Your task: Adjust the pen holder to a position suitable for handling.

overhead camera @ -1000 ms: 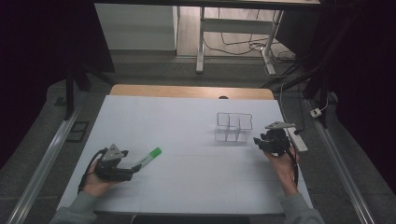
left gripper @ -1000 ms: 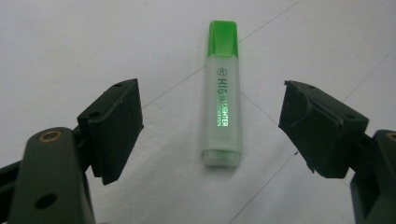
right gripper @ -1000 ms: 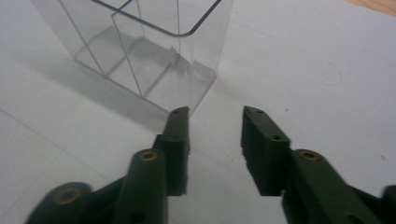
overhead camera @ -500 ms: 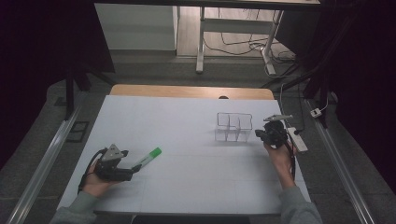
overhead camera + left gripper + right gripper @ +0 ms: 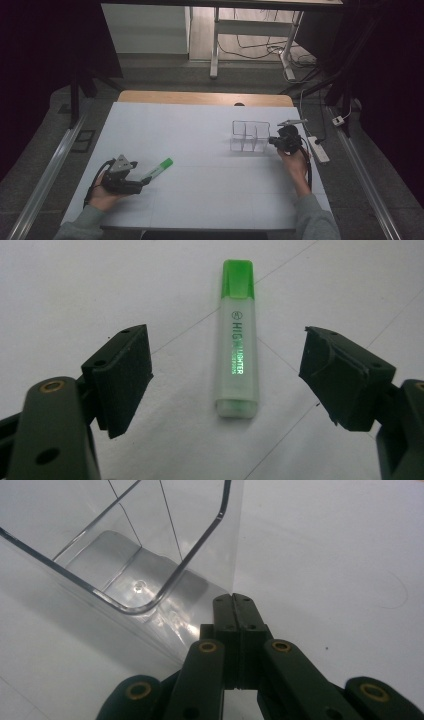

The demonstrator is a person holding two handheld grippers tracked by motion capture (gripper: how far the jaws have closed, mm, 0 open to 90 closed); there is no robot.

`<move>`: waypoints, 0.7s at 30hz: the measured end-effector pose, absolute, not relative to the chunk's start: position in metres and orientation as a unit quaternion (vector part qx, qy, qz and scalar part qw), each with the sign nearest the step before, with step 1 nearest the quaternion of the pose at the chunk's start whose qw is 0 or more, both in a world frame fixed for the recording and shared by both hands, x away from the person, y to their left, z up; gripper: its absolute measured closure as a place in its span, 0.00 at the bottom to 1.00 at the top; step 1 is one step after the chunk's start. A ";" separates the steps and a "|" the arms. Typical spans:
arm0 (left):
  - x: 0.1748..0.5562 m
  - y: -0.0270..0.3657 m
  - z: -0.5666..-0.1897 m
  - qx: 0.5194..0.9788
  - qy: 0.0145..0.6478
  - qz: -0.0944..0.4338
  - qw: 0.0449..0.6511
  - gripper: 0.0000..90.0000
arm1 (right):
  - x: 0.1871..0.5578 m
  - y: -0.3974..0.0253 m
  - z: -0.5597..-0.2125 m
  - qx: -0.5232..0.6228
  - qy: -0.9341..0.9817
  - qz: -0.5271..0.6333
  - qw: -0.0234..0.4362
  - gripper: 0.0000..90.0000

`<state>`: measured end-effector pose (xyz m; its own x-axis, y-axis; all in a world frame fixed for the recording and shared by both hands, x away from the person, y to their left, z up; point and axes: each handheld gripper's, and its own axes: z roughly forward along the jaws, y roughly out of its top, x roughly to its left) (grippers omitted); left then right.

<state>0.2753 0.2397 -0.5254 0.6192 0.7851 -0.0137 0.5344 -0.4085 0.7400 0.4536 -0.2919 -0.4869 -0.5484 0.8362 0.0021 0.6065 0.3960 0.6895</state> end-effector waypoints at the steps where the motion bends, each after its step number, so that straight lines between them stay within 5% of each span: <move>1: 0.275 0.240 -0.526 0.822 0.402 0.171 0.367 0.23 | 0.454 -0.291 -0.487 0.442 0.816 0.330 0.174 1.00; 21: 0.275 0.239 -0.526 0.824 0.400 0.172 0.364 0.23 | 0.455 -0.284 -0.487 0.431 0.823 0.321 0.182 1.00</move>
<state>0.2752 0.2392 -0.5259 0.6215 0.7834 -0.0082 0.5337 -0.4156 0.7365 0.4551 -0.2842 -0.4868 -0.5620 0.8269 -0.0222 0.5930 0.4214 0.6861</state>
